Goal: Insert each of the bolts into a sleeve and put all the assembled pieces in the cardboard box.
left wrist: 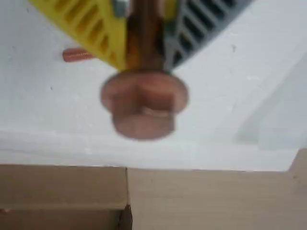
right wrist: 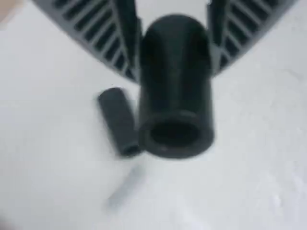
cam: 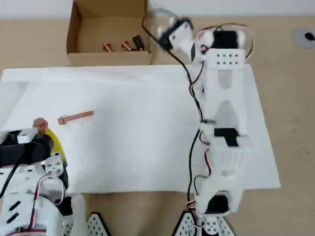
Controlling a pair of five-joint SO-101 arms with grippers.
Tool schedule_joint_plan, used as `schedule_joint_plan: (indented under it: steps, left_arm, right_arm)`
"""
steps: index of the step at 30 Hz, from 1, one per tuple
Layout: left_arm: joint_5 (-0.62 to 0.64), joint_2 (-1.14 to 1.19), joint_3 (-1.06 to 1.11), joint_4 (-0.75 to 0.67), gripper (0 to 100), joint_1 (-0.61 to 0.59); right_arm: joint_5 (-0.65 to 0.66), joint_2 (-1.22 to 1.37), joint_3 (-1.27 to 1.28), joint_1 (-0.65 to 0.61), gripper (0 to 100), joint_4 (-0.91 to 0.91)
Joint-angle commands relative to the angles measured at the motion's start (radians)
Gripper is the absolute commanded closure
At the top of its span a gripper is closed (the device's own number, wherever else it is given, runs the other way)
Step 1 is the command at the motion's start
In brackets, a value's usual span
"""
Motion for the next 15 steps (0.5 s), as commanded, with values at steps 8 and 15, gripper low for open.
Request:
schedule_joint_plan:
  steps: [8,15]
  left_arm:
    - [0.048,0.002,0.144,-0.288,99,-0.014]
    - [0.275,0.001,0.138,-0.496,99,-0.006]
  right_arm:
    - [-0.342,-0.671,-0.058,-0.351,98.8,0.015]
    - [-0.348,-0.958,0.298,-0.492,98.8,0.014]
